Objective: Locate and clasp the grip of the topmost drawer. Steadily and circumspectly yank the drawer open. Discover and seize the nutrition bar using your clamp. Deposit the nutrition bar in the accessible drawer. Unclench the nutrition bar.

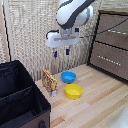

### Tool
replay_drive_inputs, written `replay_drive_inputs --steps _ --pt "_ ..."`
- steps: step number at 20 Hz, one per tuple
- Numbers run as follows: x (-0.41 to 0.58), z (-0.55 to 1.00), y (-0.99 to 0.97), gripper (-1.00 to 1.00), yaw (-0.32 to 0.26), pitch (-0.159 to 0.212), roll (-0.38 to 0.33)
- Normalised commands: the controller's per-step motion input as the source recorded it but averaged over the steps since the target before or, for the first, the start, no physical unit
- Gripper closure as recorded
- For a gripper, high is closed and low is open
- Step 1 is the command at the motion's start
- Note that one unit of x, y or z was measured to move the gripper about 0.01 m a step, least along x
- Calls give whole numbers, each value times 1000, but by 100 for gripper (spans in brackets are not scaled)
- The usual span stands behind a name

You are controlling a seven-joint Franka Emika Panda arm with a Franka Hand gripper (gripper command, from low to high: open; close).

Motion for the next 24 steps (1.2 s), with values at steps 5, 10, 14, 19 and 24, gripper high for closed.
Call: replay_drive_inputs --steps 5,10,14,19,24 --pt "15 231 -2 -100 91 9 -323" --pt "56 405 -22 -100 90 6 -260" --pt "24 377 -96 -100 95 1 -253" --pt "0 319 -113 -100 107 0 -265" --pt "0 201 -160 -100 102 0 -293"
